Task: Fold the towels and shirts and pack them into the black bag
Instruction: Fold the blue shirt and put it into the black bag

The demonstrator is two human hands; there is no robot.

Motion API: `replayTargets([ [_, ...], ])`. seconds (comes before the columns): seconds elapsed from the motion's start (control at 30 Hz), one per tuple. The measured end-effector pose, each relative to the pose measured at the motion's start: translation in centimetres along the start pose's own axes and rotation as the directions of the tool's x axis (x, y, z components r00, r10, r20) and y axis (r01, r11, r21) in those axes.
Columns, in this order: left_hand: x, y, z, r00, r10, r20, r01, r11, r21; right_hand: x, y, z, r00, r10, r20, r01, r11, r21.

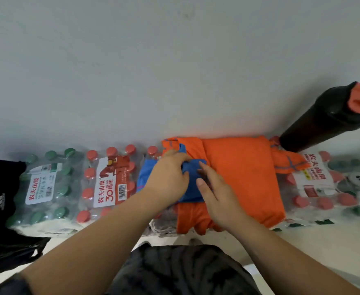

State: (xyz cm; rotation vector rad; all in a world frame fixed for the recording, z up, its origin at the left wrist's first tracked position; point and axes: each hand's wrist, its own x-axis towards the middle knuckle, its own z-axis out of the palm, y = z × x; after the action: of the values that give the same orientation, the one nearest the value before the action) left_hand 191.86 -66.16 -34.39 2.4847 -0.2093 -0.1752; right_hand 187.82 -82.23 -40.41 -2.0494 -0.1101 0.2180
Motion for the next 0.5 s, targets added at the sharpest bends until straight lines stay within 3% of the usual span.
replayTargets([
  [0.07, 0.3, 0.8, 1.8, 0.997, -0.003, 0.075, 0.004, 1.0, -0.013, -0.1, 0.3, -0.9, 0.999, 0.045, 0.029, -0.049, 0.984, 0.173],
  [0.13, 0.0, 1.1, 2.5, 0.993, -0.025, 0.112, 0.033, 0.997, -0.068, 0.2, 0.5, -1.3, 0.997, 0.06, 0.057, -0.071, 0.971, 0.227],
  [0.3, -1.1, -1.1, 1.8, 0.988, -0.133, -0.084, 0.121, 0.984, -0.13, 1.4, 1.2, -1.8, 0.98, 0.114, 0.163, -0.118, 0.993, 0.016],
  [0.4, -1.3, -4.0, 1.5, 0.985, 0.063, -0.16, -0.036, 0.985, 0.171, 2.0, 1.3, -2.4, 0.984, 0.091, 0.154, -0.094, 0.996, 0.013],
  [0.5, -1.4, -5.1, 2.8, 0.991, 0.081, 0.105, -0.113, 0.927, 0.357, 2.4, 1.4, -2.7, 0.984, 0.098, 0.149, -0.101, 0.995, 0.011],
])
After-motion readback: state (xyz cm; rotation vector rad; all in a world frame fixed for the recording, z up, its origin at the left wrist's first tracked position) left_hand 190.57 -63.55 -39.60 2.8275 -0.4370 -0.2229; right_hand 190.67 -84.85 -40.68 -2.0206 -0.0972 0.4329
